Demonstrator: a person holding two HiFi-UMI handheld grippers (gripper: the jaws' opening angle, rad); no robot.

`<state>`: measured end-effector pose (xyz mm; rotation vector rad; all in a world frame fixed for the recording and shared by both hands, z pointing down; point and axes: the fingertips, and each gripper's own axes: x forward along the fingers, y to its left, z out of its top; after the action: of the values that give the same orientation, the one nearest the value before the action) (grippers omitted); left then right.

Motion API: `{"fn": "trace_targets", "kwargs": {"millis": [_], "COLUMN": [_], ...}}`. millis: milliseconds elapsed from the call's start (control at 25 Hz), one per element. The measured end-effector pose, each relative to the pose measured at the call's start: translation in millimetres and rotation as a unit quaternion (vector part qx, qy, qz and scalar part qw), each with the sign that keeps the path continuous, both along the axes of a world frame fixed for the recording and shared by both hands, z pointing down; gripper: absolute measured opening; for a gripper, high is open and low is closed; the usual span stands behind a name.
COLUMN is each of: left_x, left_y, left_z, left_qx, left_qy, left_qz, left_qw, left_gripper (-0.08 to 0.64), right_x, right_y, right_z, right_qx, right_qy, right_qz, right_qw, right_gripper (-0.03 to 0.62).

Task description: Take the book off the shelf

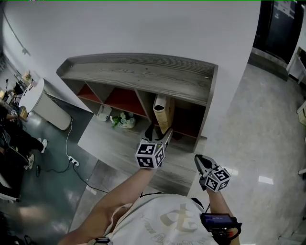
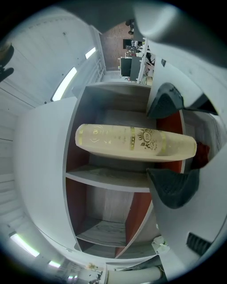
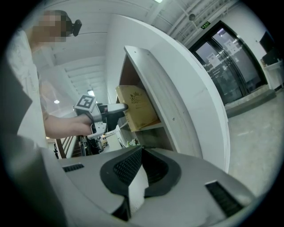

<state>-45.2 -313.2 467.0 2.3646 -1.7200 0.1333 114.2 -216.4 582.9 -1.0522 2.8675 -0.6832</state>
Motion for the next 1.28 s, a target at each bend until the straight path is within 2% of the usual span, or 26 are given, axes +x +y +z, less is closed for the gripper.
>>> {"fn": "trace_targets", "kwargs": {"millis": [680, 840, 1040, 1280], "left_x": [6.6, 4.2, 3.4, -1.9], "left_y": [-50.5, -54.6, -55.7, -56.2], "left_z": [2.2, 3.1, 6.3, 6.1], "left_qx": [-0.006, -0.006, -0.004, 0.002], "left_qy": [-0.014, -0.015, -0.018, -0.024], "left_qz": [-0.065, -0.08, -0.096, -0.083], "left_qw": [0.9978, 0.9966, 0.9952, 0.9962], "left_gripper": [0.347, 0.323, 0.231, 0.216], "right_x": [28.0, 35.3, 42.3, 38.3], "right_y": [-10.1, -10.4, -13.7, -18.0], "right_z": [11.1, 14.7, 16.3, 20.6], "right_qx": [-0.015, -0.021, -0.024, -0.027], "right_qy": [-0.002, -0.002, 0.001, 0.002], "right_qz": [-0.009, -0.01, -0.015, -0.029], "right_qw": [1.0, 1.0, 1.0, 0.999], "right_gripper": [0.005, 0.005, 0.005, 0.005]}}
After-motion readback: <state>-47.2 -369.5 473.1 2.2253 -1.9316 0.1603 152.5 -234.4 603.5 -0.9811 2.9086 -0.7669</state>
